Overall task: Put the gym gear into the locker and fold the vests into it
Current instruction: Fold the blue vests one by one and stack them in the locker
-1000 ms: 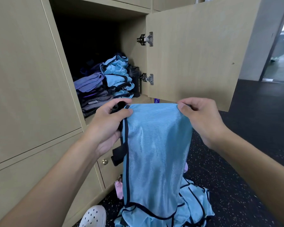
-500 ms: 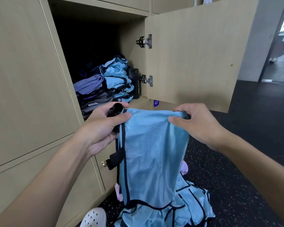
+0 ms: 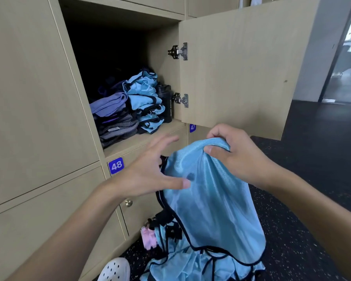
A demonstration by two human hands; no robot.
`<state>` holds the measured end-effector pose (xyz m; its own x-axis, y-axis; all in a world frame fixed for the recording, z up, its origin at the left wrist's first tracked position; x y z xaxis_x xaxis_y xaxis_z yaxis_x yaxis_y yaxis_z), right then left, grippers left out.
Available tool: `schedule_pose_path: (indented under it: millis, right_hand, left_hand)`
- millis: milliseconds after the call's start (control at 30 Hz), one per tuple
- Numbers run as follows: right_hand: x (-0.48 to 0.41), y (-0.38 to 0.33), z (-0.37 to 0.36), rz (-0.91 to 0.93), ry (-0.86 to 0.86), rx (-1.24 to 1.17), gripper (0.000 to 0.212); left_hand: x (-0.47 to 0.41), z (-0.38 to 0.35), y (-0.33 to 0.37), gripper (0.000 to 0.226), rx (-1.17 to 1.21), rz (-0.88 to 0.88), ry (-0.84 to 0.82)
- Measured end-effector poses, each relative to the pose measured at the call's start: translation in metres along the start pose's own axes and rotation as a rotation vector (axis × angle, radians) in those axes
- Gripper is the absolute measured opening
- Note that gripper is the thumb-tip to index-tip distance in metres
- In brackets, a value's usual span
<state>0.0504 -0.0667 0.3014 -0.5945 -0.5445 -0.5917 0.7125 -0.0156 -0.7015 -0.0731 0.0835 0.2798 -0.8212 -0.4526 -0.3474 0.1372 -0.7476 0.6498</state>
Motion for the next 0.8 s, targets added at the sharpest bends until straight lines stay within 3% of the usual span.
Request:
schedule_pose_path:
  millis: [33,100,167,200,500,800]
  right_hand:
    - [0.0,-0.001,0.0,0.013,-0.007,-0.004,0.015]
    - [0.0,0.0,0.001,0.015,-0.013,-0.011,0.015]
    - [0.001,0.002,0.003,-0.002,-0.01,-0.009,0.016]
    - [0.001,0.004,0.005,-0.007,-0.002,0.007,0.016]
    - [0.002,0.022,0.011,-0.031,0.098,0.231,0.014]
    - [0.01,0.008,-0.01,-0.067,0.131,0.156,0.019]
  left_hand:
    - [0.001,-0.008,0.003,0.088,0.075,-0.018,-0.047]
    - [-0.001,-0.022,0.001,0.052,0.205,-0.008,-0.093]
    - [-0.002,-0.027,-0.002,0.016,0.194,0.011,-0.06]
    - [-0.003,-0.027,-0.004,0.013,0.175,0.02,-0.042]
    - [-0.005,-0.012,-0.003,0.035,0.132,0.131,0.108]
    - [-0.01,-0.009,-0.01,0.044,0.043,0.236,0.429]
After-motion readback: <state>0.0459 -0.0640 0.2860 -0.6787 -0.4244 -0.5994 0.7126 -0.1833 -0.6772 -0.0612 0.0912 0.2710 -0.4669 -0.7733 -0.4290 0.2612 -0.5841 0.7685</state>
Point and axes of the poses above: each hand's wrist, its own x-axis away from the middle knuckle, its own z-axis out of the back of the hand, y = z × x, the point moved 4 cm from there along -x, towards the middle knuckle, and after that the axes turned 14 degrees about y, right-handed, at the moved point
